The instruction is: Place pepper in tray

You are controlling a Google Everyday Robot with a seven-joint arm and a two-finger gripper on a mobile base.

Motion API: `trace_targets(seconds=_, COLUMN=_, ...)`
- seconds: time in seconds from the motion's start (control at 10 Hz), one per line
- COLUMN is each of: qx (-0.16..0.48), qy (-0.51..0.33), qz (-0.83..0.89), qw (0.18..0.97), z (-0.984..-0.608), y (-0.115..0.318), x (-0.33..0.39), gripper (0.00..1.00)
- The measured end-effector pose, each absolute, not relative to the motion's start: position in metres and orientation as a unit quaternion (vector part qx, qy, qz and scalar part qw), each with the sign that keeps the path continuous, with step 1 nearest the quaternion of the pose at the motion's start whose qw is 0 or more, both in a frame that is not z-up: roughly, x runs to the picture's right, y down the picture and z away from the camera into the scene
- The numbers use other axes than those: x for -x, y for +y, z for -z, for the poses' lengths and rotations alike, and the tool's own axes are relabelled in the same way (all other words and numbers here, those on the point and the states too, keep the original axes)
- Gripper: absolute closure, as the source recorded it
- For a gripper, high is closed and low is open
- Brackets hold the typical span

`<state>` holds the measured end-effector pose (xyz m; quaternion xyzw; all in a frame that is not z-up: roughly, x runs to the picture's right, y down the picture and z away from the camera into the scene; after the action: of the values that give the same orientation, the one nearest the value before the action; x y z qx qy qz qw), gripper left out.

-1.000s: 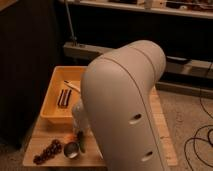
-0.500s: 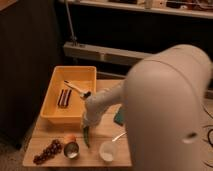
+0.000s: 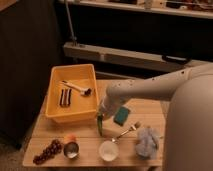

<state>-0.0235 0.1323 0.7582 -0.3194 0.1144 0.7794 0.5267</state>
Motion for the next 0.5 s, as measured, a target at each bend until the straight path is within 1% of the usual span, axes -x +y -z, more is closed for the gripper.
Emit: trace_targets(seconds=0.5, qx=0.299, qy=0.113, qz=-0.799, qw=0.508, z=-0.749, y=0.105, x=-0.007, gripper=1.0)
